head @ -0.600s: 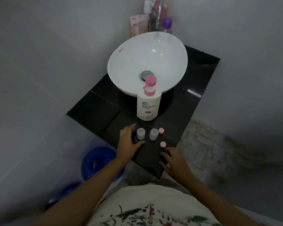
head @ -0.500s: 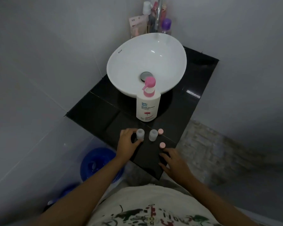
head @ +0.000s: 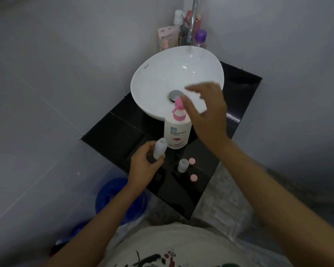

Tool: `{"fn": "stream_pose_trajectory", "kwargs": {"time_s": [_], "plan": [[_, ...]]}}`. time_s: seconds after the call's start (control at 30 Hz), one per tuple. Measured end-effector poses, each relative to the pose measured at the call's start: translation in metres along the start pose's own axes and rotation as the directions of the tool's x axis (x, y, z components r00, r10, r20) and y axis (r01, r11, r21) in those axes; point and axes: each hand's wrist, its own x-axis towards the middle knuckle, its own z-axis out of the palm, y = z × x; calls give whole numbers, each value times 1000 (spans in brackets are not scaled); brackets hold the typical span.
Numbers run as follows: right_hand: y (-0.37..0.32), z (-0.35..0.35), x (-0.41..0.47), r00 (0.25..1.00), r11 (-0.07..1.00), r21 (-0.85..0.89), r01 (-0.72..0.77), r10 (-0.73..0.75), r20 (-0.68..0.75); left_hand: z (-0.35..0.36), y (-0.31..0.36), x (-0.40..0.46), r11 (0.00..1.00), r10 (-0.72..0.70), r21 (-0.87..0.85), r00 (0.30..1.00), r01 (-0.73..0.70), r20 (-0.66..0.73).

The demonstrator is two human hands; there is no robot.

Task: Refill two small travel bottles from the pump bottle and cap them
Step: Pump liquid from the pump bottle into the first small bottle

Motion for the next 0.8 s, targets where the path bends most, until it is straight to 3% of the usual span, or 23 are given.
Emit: {"fn": "stream_pose_trajectory", "kwargs": {"time_s": [0.03, 0.1, 0.17, 0.23, 0.3, 0.6, 0.8], "plan": [[0, 7, 20, 999, 999, -2, -40, 40, 23, -2, 6, 3, 1000, 8, -6, 1000, -8, -15], [5, 21, 44, 959, 984, -8, -178, 175, 224, -4, 18, 11, 999, 38, -5, 999, -38, -34], [16, 32, 51, 850, 949, -30, -315, 296, 436, -8, 30, 18, 999, 52, 6, 998, -51, -44], [27, 38, 48, 759, 906, -11, -424, 362, 541, -11, 39, 25, 998, 58, 2, 997, -58, -58], [32, 41, 44, 721, 861, 48, -507, 392, 571, -14, 48, 29, 998, 70, 1, 995, -70, -73], [34, 47, 39, 738, 827, 110, -551, 422, 526, -19, 63, 41, 984, 147, 113, 985, -137, -85], [31, 46, 44, 644, 770, 78, -633, 468, 606, -27, 58, 44, 982, 153, 117, 987, -146, -51]]}}
